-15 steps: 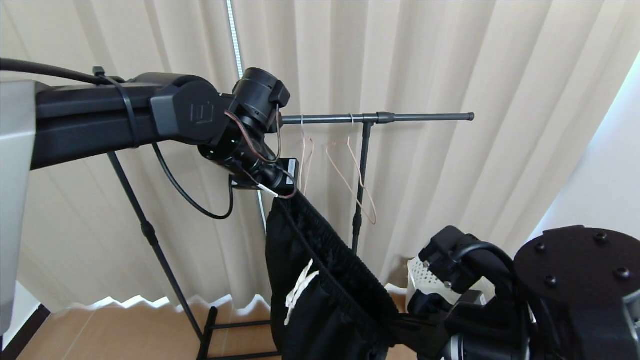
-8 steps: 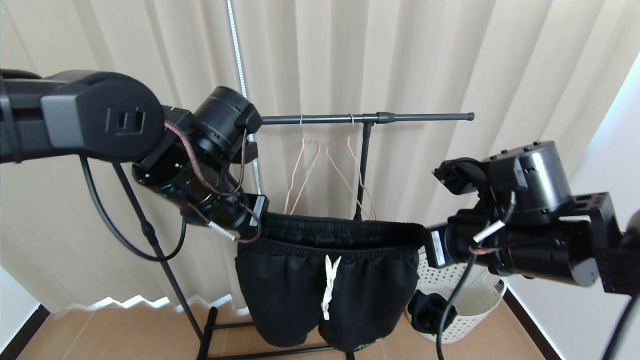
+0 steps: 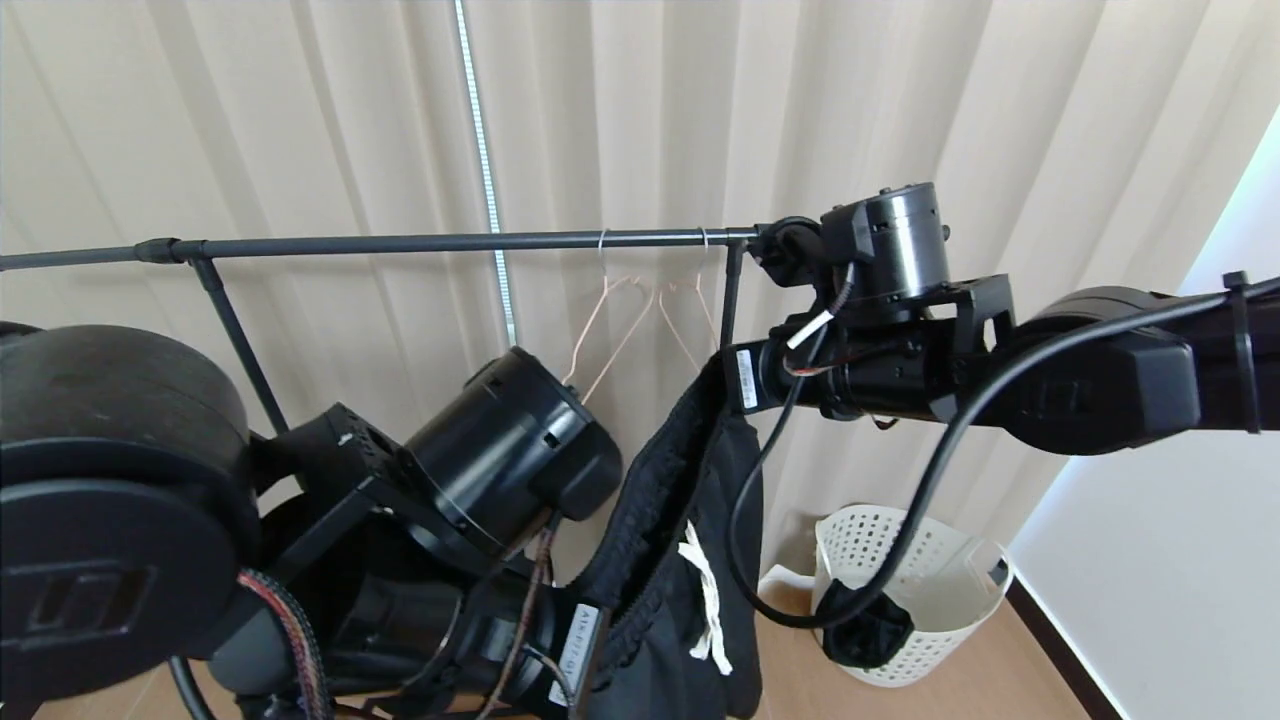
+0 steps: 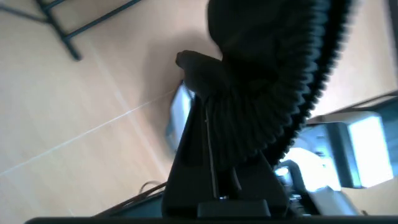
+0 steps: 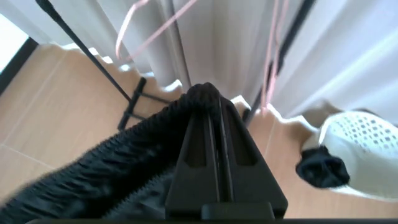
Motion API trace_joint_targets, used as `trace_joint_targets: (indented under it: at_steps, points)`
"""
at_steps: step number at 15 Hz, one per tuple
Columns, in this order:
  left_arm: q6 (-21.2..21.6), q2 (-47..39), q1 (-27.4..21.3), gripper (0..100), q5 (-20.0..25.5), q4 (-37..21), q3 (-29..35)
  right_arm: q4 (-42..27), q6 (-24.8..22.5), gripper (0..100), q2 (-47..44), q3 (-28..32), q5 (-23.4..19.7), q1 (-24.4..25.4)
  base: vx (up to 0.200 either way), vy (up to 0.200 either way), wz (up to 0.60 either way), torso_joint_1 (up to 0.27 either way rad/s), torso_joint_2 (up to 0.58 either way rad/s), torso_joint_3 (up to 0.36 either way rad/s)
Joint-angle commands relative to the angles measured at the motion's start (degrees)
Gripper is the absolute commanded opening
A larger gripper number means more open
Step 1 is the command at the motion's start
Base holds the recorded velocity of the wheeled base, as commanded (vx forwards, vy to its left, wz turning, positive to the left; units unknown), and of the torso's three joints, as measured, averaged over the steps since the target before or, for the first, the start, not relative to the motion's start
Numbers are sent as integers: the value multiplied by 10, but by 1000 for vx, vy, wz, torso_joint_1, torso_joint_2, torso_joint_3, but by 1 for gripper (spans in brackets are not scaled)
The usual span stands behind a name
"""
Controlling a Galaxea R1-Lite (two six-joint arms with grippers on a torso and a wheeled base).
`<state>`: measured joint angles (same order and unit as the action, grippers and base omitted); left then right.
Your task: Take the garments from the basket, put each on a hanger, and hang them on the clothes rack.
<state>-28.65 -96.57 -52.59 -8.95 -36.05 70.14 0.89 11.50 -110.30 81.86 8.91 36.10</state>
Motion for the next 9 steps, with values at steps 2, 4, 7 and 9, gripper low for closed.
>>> trace_joint_targets:
  at_steps: [2, 4, 7, 9]
  points:
    - [-50, -49, -38, 0, 9, 16, 56, -7, 5, 0, -66, 82, 4, 26, 0, 0, 0, 0, 0, 0]
    - [-56, -53, -38, 0, 23, 16, 60, -9, 8, 0, -66, 82, 5, 26, 0, 0, 0, 0, 0, 0]
    - [-55, -42, -16, 0, 18, 14, 36, -25, 32, 0, -46, 67, 7, 11, 0, 0, 0, 0, 0, 0]
    - [-53, -25, 8, 0, 15, 16, 9, -26, 32, 0, -19, 40, 7, -7, 0, 0, 0, 0, 0, 0]
